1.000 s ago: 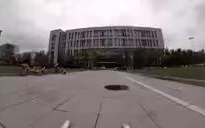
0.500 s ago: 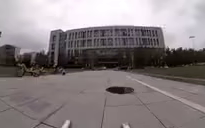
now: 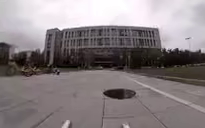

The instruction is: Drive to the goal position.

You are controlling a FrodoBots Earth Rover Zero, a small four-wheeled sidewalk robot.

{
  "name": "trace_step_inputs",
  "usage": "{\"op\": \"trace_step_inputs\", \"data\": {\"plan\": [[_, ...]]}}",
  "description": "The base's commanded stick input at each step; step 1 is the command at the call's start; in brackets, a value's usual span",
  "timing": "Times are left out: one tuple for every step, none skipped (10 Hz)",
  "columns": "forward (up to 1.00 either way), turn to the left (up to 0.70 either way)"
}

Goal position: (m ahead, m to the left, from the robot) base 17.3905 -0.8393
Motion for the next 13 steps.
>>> {"op": "trace_step_inputs", "data": {"plan": [[0.85, -0.08], [0.85, -0.12], [0.85, 0.00], [0.85, 0.00], [0.85, 0.00], [0.85, 0.00], [0.85, 0.00], [0.85, 0.00], [0.85, 0.00], [0.85, 0.00], [0.85, 0.00], [0.85, 0.00], [0.85, 0.00]]}}
